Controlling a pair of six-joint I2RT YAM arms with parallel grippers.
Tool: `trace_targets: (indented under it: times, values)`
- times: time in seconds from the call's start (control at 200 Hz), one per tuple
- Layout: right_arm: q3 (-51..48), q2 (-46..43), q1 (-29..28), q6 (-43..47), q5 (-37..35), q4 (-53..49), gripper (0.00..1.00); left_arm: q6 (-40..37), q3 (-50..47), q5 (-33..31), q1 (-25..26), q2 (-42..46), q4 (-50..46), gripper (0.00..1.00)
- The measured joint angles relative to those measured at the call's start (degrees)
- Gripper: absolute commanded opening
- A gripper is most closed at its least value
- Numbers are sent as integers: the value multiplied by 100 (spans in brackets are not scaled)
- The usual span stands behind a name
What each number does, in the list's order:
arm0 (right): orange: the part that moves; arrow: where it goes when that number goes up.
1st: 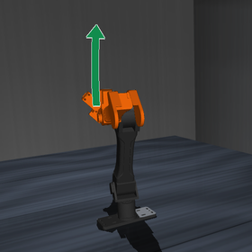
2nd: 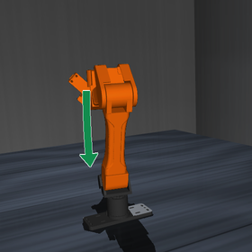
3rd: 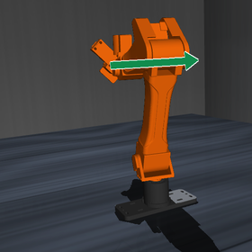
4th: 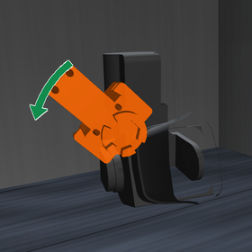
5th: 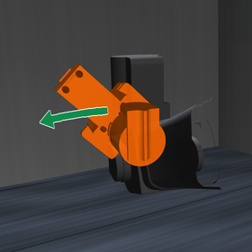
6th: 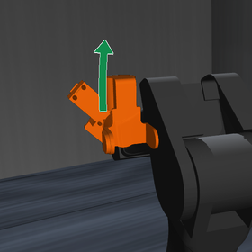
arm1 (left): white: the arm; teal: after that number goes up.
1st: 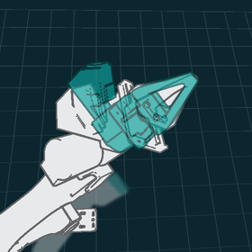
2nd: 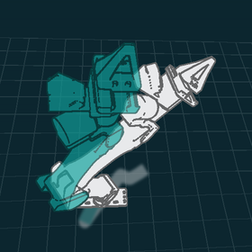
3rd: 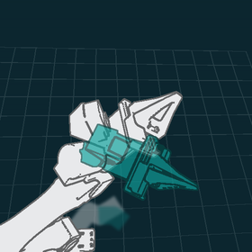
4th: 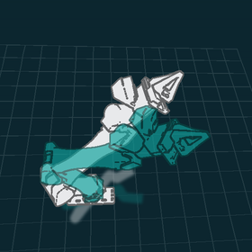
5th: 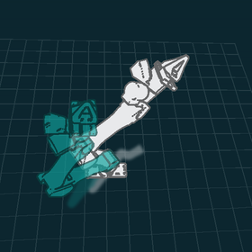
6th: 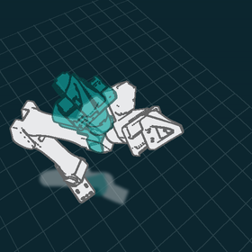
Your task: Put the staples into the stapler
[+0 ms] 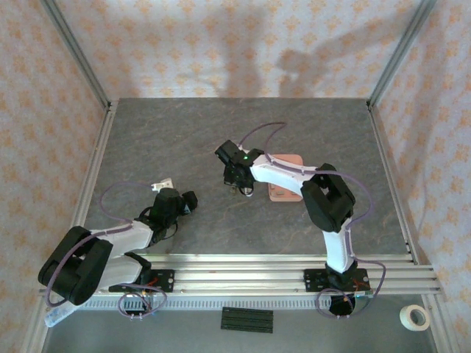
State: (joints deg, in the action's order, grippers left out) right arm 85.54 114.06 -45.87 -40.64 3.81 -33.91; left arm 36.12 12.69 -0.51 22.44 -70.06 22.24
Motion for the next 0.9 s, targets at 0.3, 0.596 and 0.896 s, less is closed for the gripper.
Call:
trace_targets:
  times: [0.3,0.596,0.896]
  values:
    - [160,216,17,28,4,-24,19,2,0,0,0,-59,107,72]
    - [181,291,17,48,4,-42,19,2,0,0,0,-68,149,72]
    - [181,293,17,131,2,-131,19,2,0,0,0,-136,190,72]
